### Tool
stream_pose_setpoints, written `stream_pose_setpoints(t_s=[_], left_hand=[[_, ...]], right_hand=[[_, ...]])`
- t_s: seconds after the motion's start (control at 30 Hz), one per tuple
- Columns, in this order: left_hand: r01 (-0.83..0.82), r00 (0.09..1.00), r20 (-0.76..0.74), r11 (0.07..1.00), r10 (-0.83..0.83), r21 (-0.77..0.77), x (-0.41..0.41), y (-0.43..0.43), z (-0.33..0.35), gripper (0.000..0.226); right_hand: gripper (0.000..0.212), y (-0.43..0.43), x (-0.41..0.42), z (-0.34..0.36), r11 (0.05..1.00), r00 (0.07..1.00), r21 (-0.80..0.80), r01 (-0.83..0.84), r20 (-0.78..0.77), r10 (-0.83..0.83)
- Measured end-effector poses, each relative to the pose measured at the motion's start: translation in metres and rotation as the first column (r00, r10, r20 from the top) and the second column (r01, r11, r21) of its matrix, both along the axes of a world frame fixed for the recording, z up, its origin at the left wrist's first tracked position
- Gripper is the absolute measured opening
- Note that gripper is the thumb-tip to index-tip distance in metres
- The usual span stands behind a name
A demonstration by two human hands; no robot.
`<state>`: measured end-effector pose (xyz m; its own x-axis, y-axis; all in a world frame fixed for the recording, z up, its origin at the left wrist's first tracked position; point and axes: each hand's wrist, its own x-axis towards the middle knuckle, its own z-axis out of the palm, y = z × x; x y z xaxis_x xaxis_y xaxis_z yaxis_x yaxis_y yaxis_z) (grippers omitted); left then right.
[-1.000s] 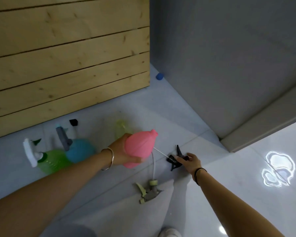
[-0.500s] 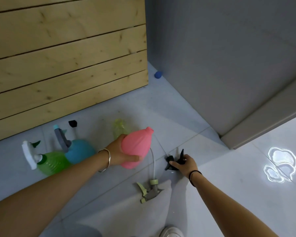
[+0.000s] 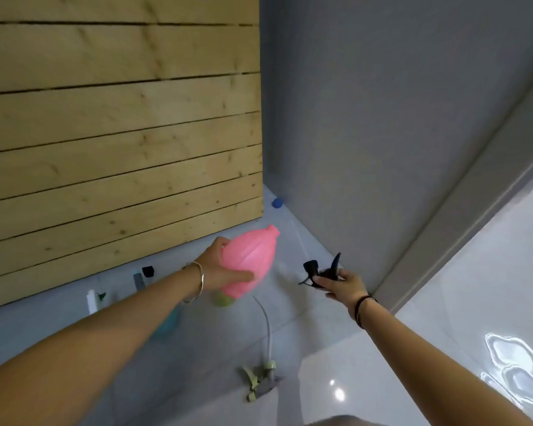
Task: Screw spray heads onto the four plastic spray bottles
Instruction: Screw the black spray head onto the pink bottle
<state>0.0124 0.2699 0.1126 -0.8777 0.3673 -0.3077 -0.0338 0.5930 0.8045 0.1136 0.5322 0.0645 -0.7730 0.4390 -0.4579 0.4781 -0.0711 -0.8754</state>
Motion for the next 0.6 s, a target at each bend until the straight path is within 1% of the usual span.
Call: stream_pose_setpoints(t_s=[0.03,0.17,0.23,0.3,0.4,0.5,0.6], left_hand=[[-0.022,1.0,-0.02,0.999,0.022,0.031,0.003,-0.003,0.013,0.08],[-0.061,0.997,-0.047,0.992,0.067,0.106,0.019,-0.02,0.043,0.079],[-0.09,0.994,-0.052,0.987,0.097,0.136,0.027,-0.031,0.052,0.076],[-0.129,0.989,-0.049,0.973,0.141,0.192,0.035,-0.043,0.059,0.077],[-0.183,0.98,-0.029,0.955,0.194,0.233,0.045,-0.062,0.062,0.081],[-0.214,0.975,-0.016,0.952,0.222,0.218,0.055,-0.078,0.062,0.086],[-0.205,0.976,-0.028,0.96,0.214,0.192,0.06,-0.087,0.065,0.088]], right_hand=[[0.037,-0.001,-0.002,0.022,1.0,1.0,0.011,-0.008,-0.028,0.009],[0.04,-0.015,-0.008,0.096,1.0,0.993,-0.026,-0.005,-0.12,0.002],[0.041,-0.027,-0.011,0.126,0.998,0.98,-0.056,0.026,-0.196,-0.037],[0.042,-0.043,-0.012,0.148,0.99,0.961,-0.121,0.075,-0.258,-0.104],[0.041,-0.07,-0.011,0.164,0.955,0.916,-0.275,0.114,-0.342,-0.208],[0.03,-0.097,-0.007,0.164,0.885,0.889,-0.457,0.084,-0.368,-0.274],[0.022,-0.115,-0.002,0.156,0.882,0.91,-0.468,0.053,-0.34,-0.235]])
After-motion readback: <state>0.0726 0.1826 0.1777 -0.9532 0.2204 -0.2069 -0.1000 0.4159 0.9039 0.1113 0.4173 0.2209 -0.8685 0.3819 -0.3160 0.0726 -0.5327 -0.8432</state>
